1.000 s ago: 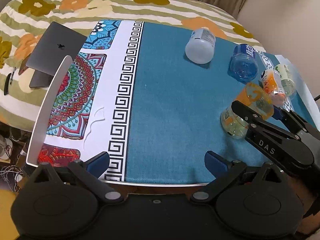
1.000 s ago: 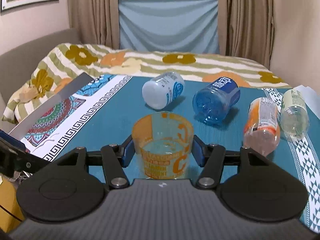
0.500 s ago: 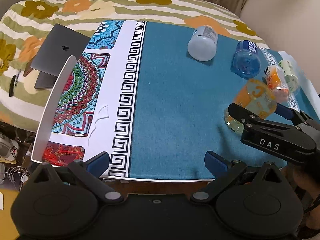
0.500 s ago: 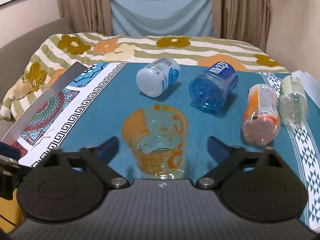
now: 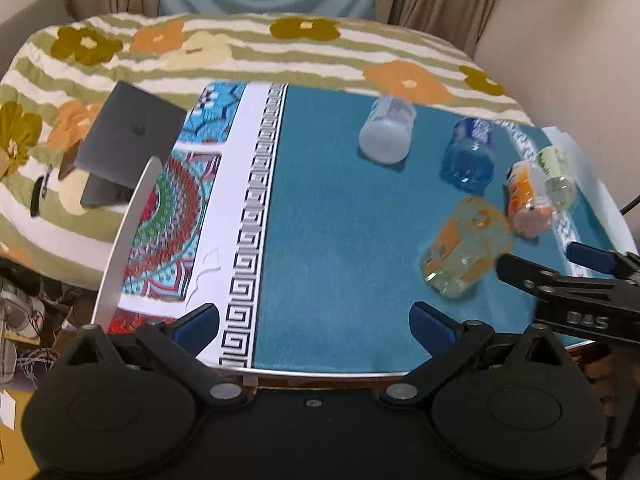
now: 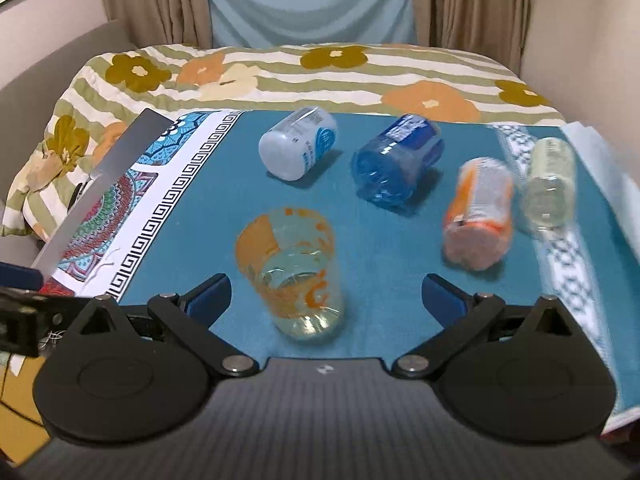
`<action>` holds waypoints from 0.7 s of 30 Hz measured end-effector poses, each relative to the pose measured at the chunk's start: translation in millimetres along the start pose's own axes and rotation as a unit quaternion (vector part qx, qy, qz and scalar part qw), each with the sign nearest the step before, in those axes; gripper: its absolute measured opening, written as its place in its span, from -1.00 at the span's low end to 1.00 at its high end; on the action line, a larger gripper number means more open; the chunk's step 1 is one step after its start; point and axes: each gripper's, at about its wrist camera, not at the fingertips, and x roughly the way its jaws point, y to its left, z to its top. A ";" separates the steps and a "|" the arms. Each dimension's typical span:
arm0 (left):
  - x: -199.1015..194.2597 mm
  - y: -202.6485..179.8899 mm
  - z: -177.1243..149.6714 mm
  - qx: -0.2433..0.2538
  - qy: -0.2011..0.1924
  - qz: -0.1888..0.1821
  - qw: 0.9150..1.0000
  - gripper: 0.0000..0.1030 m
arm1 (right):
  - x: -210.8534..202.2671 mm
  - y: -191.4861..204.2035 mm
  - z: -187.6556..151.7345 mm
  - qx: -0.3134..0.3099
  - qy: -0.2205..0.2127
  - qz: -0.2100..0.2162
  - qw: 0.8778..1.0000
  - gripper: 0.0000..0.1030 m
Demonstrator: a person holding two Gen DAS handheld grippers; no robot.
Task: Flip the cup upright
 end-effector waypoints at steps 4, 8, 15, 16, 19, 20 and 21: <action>-19.7 -13.2 6.2 0.006 -0.026 -0.002 1.000 1.00 | -35.0 -11.3 15.8 0.000 0.016 -0.015 1.000 1.00; -35.7 -28.2 11.0 0.014 -0.044 -0.007 0.999 1.00 | -63.1 -25.0 30.4 -0.002 0.032 -0.040 0.999 1.00; -51.7 -53.2 14.3 0.031 -0.069 0.002 0.997 1.00 | -85.5 -51.9 39.6 0.009 0.054 -0.075 0.996 1.00; -52.7 -56.4 13.8 0.035 -0.072 0.003 0.997 1.00 | -87.1 -54.9 39.2 0.011 0.056 -0.077 0.995 1.00; -53.3 -61.8 11.2 0.047 -0.076 0.005 0.996 1.00 | -87.3 -59.5 35.3 0.014 0.065 -0.080 0.995 1.00; -53.4 -63.3 9.7 0.051 -0.078 0.006 0.996 1.00 | -87.3 -60.3 33.6 0.015 0.066 -0.079 0.995 1.00; -53.3 -64.9 8.5 0.055 -0.080 0.008 0.995 1.00 | -87.6 -60.7 31.5 0.016 0.067 -0.078 0.995 1.00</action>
